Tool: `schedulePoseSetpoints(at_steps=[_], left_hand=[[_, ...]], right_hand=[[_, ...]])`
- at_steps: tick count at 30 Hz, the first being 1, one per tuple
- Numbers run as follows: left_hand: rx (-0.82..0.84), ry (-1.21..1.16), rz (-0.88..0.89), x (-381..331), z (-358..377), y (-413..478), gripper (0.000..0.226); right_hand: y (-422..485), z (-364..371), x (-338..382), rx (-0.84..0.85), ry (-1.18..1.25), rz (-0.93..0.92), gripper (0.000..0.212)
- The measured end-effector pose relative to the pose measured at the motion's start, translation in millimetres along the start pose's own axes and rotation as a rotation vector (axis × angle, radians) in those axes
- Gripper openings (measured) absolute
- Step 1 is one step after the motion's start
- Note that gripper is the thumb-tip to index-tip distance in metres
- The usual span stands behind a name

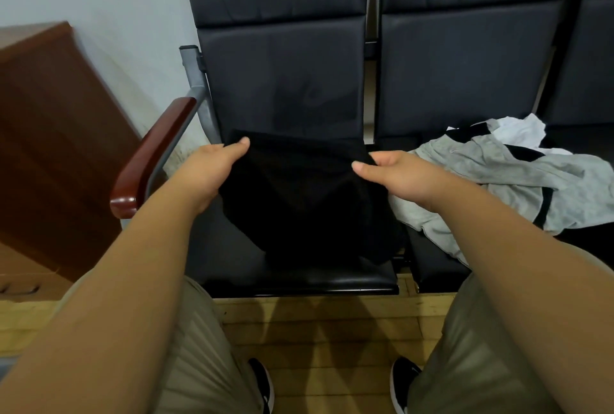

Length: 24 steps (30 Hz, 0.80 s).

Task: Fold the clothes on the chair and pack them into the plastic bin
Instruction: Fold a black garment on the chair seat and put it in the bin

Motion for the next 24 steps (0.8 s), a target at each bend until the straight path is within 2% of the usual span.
schedulePoseSetpoints(at_steps=[3,6,9,13,18,24], left_hand=[[0.004,-0.167,-0.034,2,5,-6,0.045],[-0.014,-0.173,-0.081,3,5,-16,0.05],[0.007,-0.289,-0.086,-12,8,-31,0.047],[0.027,-0.493,0.033,-63,7,-59,0.029],[0.005,-0.621,0.159,-131,-11,-94,0.038],[0.025,-0.673,0.266,-184,-21,-148,0.037]], right_hand=[[-2,0,-2,-0.109,0.008,0.011,0.023],[-12,3,2,-0.057,-0.071,0.035,0.026],[-27,-6,26,-0.081,0.015,-0.032,0.025],[-46,-27,71,-0.252,0.048,-0.138,0.035],[-83,-50,130,-0.406,0.01,-0.26,0.032],[-139,-65,194,-0.448,0.06,-0.4,0.028]])
Point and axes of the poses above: each hand's wrist, its own y-axis towards the middle knuckle, its own z-axis out of the palm, x = y × z, the point moved 5 cm from there along y, towards the middle knuckle, and after that the axes turned 4 degrees about x, right-handed, at the moved point
